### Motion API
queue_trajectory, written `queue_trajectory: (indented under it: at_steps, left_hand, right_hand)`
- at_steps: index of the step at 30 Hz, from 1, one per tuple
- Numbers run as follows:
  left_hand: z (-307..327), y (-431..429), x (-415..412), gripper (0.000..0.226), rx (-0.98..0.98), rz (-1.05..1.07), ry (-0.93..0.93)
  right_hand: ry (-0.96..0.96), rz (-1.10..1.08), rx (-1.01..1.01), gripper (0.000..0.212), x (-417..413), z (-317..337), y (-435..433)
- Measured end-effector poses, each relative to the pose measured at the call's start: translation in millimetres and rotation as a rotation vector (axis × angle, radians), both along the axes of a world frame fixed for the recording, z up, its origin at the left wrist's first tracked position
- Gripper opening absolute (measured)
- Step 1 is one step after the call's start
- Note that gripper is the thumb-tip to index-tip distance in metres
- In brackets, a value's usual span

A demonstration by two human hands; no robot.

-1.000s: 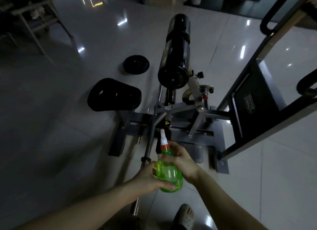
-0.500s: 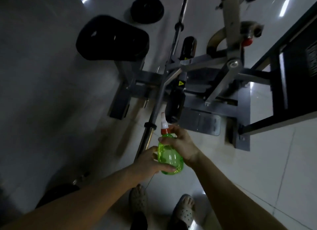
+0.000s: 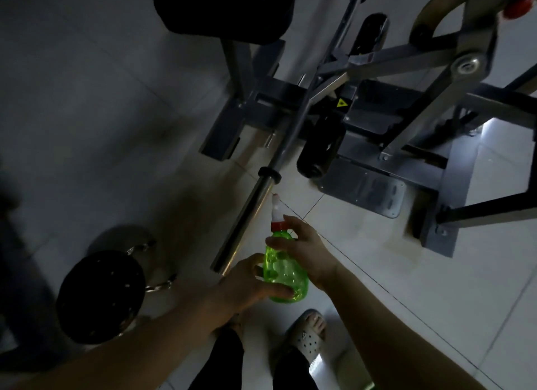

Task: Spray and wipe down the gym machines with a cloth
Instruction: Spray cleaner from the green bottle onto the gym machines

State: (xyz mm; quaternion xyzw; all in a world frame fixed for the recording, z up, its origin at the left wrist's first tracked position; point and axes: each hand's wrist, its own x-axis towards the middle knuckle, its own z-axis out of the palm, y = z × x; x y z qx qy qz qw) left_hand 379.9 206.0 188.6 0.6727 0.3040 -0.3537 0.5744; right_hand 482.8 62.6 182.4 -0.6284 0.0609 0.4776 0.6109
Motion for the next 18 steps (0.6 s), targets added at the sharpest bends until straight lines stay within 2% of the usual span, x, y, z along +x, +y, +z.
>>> queue_trajectory:
  at_steps: [5,8,13,18]
  left_hand:
    - [-7,-27,17,0.069,-0.007,-0.041,-0.002]
    - [-13,-48,41,0.056,-0.038,-0.063,-0.028]
    - [-44,-80,86,0.058,-0.054,-0.146,-0.036]
    - [-77,-105,111,0.061,-0.053,-0.174,-0.011]
  right_hand:
    - [-0.029,-0.118,0.004,0.042,8,-15,-26]
    - [-0.033,-0.182,0.01,0.047,24,-28,-52]
    - [-0.069,-0.295,0.001,0.046,58,-58,-87]
    - [-0.066,-0.299,0.006,0.049,77,-87,-117]
